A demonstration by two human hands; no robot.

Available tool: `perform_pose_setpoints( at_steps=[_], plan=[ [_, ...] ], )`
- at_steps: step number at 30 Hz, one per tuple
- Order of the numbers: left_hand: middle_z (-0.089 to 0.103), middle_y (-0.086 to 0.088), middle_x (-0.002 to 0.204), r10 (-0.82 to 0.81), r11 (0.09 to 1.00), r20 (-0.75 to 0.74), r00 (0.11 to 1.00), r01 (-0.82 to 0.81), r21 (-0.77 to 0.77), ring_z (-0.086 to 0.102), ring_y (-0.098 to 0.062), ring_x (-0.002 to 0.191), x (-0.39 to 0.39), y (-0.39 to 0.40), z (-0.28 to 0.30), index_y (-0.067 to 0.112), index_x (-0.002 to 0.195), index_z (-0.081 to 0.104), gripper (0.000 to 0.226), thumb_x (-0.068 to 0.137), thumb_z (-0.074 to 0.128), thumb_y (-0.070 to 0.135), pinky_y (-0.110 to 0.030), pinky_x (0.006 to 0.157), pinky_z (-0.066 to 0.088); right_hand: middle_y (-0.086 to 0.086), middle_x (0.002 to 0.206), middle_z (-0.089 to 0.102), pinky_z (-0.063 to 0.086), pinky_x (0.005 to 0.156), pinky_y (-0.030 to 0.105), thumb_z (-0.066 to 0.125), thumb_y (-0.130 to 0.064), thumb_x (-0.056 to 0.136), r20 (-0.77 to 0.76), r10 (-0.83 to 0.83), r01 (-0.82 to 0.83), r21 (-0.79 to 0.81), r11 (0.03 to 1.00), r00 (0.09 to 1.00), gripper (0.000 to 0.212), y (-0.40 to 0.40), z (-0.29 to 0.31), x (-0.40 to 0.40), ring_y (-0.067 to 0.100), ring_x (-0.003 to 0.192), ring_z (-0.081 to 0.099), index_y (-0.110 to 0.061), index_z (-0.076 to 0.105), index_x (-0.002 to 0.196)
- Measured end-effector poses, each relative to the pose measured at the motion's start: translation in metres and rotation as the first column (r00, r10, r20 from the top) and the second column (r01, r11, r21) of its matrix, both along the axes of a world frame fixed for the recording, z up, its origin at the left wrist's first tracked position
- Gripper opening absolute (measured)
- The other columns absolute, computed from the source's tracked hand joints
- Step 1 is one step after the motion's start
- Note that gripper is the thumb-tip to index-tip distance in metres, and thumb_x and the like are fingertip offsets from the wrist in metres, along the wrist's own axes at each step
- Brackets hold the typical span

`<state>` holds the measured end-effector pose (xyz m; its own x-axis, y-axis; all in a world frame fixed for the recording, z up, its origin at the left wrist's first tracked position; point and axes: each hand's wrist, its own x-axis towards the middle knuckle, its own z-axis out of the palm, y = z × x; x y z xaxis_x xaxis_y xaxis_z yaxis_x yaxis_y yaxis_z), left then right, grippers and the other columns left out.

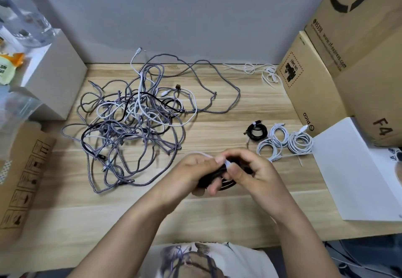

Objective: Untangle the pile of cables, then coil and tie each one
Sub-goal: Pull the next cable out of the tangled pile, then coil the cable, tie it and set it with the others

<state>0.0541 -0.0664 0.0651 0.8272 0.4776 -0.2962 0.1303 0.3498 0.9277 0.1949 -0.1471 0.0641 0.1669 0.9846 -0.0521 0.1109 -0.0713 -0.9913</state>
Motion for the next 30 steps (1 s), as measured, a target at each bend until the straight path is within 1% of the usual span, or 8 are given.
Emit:
perform_pose_setpoints(
  at_steps=[5,9,12,15,18,21,23,30],
  plan=[
    [0.049,0.0,0.044,0.191,0.978,-0.124,0.974,-0.199,-0.055,0.04,-0.007,0.043,0.005,0.005,-0.022,0.016,0.063,0.065,0.031,0.087,0.058,0.036,-0.016,0.037,0.026,-0.013,0.075,0.072,0.045,0.073,0.01,0.069,-0.002,0.08,-0.081,-0.142,0.137,-0.072,0.988,0.987,0.022,0.006,-0.024,-0.008,-0.005,0.075,0.063,-0.02,0.063,0.09],
    [0.058,-0.002,0.059,0.437,0.894,-0.17,0.883,-0.447,-0.025,0.052,-0.01,0.049,0.008,0.007,-0.045,0.011,0.095,0.047,0.02,0.084,0.064,0.014,-0.019,0.035,0.034,-0.008,0.074,0.068,0.046,0.067,0.015,0.066,-0.003,0.083,-0.105,-0.336,0.311,-0.201,0.929,0.936,0.016,0.017,-0.05,-0.016,0.004,0.067,0.062,-0.019,0.065,0.086],
    [0.065,0.001,0.077,0.305,0.938,-0.276,0.911,-0.238,0.253,0.059,-0.008,0.066,0.012,0.01,-0.066,0.015,0.1,0.062,0.016,0.084,0.068,0.017,-0.018,0.053,0.044,-0.008,0.058,0.065,0.046,0.059,0.015,0.064,0.0,0.084,-0.202,-0.445,0.365,-0.335,0.869,0.872,0.018,0.02,-0.07,-0.012,0.002,0.051,0.057,-0.017,0.065,0.078],
    [0.058,0.008,0.081,0.274,0.869,-0.416,0.867,-0.038,0.493,0.052,-0.008,0.087,0.019,0.014,-0.085,0.02,0.095,0.072,0.014,0.081,0.07,0.022,-0.02,0.077,0.04,-0.006,0.056,0.066,0.048,0.061,0.017,0.063,-0.001,0.085,-0.24,-0.534,0.399,-0.441,0.804,0.811,0.017,0.017,-0.083,-0.008,0.007,0.055,0.06,-0.014,0.066,0.074],
    [0.059,0.011,0.077,0.2,0.92,-0.46,0.865,-0.004,0.393,0.052,-0.005,0.084,0.034,0.02,-0.098,0.023,0.089,0.071,0.008,0.083,0.068,0.018,-0.012,0.072,0.038,-0.002,0.069,0.071,0.05,0.073,0.026,0.065,-0.005,0.085,-0.255,-0.592,0.418,-0.502,0.757,0.765,0.016,0.016,-0.098,-0.001,0.017,0.072,0.063,-0.015,0.07,0.074],
    [0.065,0.003,0.074,0.145,0.969,-0.498,0.855,-0.02,0.248,0.057,-0.01,0.073,0.051,0.024,-0.109,0.017,0.081,0.068,0.002,0.082,0.069,0.018,-0.023,0.069,0.045,-0.004,0.074,0.072,0.048,0.07,0.022,0.065,-0.011,0.086,-0.179,-0.62,0.465,-0.515,0.72,0.764,0.013,0.015,-0.107,0.008,0.012,0.074,0.065,-0.019,0.071,0.077],
    [0.064,-0.001,0.075,0.132,0.975,-0.487,0.863,-0.024,0.222,0.056,-0.013,0.072,0.064,0.026,-0.115,0.007,0.085,0.068,0.017,0.078,0.072,0.022,-0.029,0.071,0.045,-0.007,0.073,0.071,0.047,0.069,0.018,0.065,-0.013,0.087,-0.128,-0.653,0.515,-0.51,0.689,0.746,0.015,0.014,-0.11,0.015,0.009,0.073,0.065,-0.021,0.07,0.076],
    [0.051,0.002,0.083,0.224,0.973,-0.444,0.868,-0.224,0.054,0.05,-0.014,0.08,0.115,0.041,-0.125,-0.001,0.119,0.051,0.038,0.084,0.063,-0.003,-0.022,0.074,0.042,-0.005,0.073,0.054,0.034,0.041,0.005,0.057,-0.011,0.092,0.014,-0.765,0.655,-0.525,0.543,0.644,0.005,0.023,-0.122,0.048,-0.001,0.054,0.05,-0.012,0.056,0.097]
  ],
)
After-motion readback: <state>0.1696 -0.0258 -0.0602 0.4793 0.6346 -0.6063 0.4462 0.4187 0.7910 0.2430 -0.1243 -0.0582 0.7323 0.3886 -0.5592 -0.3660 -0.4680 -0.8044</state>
